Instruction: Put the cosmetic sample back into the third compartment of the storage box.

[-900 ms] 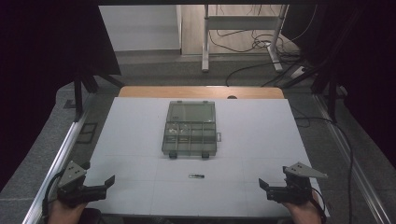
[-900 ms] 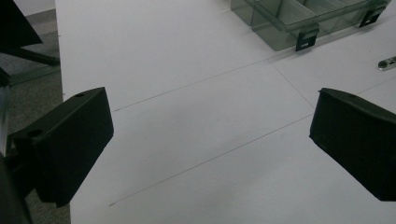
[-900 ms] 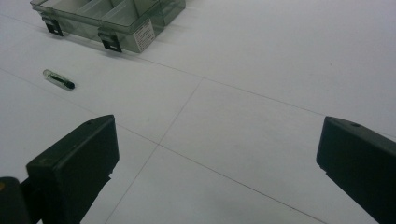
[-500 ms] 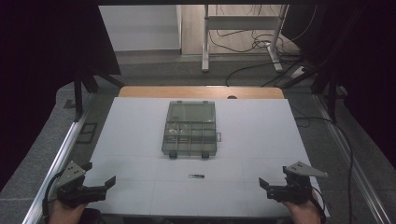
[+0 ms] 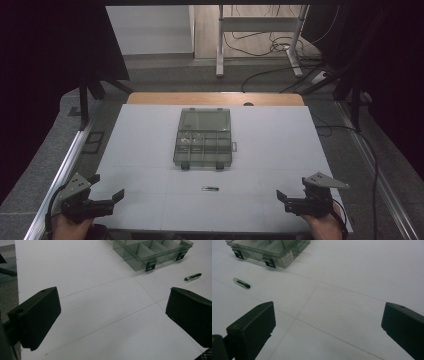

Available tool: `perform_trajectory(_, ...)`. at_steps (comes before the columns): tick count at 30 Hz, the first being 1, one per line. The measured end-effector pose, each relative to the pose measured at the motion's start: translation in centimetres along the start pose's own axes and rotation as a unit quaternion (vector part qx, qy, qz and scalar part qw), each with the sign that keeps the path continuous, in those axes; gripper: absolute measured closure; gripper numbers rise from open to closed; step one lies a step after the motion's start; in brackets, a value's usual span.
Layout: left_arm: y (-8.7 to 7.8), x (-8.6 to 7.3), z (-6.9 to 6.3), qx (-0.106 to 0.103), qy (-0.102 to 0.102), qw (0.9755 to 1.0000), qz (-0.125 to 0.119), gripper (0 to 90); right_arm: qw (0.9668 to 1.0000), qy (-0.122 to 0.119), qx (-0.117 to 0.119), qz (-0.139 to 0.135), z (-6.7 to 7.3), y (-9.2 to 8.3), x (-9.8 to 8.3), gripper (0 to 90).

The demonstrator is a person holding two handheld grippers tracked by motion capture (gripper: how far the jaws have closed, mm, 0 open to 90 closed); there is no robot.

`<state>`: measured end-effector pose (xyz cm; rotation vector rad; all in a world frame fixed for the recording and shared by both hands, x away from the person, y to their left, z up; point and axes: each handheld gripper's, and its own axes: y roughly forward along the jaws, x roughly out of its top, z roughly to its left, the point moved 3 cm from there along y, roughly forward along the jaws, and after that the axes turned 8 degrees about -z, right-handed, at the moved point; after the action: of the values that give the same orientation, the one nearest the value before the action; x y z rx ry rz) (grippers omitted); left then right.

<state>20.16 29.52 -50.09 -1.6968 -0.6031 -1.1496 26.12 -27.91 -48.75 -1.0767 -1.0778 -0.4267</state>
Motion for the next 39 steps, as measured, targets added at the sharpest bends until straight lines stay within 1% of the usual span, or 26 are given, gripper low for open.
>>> perform_trajectory(3,0.0,0.0,0.0,-0.001,0.003,1.0,0.001,0.4,1.0,-0.009,0.001,-0.002,0.2,0.1,0.1,0.0)
perform_trajectory(5,0.0,0.0,0.0,-0.001,0.004,1.0,0.002,0.4,0.9999,-0.009,0.008,-0.001,0.3,0.2,0.2,0.0)
perform_trajectory(9,0.0,0.0,0.0,-0.004,0.004,1.0,0.002,0.5,0.9998,-0.012,0.013,-0.002,0.5,0.5,0.4,0.0)
perform_trajectory(21,0.1,0.0,0.0,-0.006,0.004,1.0,0.004,0.9,0.9995,-0.027,0.017,0.001,0.9,1.1,0.4,0.0)
perform_trajectory(26,0.0,-0.1,0.0,-0.006,0.003,1.0,0.005,0.9,0.9991,-0.034,0.024,0.003,1.2,1.4,0.5,0.0)
perform_trajectory(33,0.1,-0.1,0.0,-0.007,0.0,1.0,0.004,0.9,0.9982,-0.041,0.043,0.007,1.6,2.1,0.8,0.0)
perform_trajectory(39,0.1,-0.1,0.1,-0.008,-0.002,1.0,0.005,1.0,0.9976,-0.04,0.054,0.014,1.9,2.8,1.1,0.0)
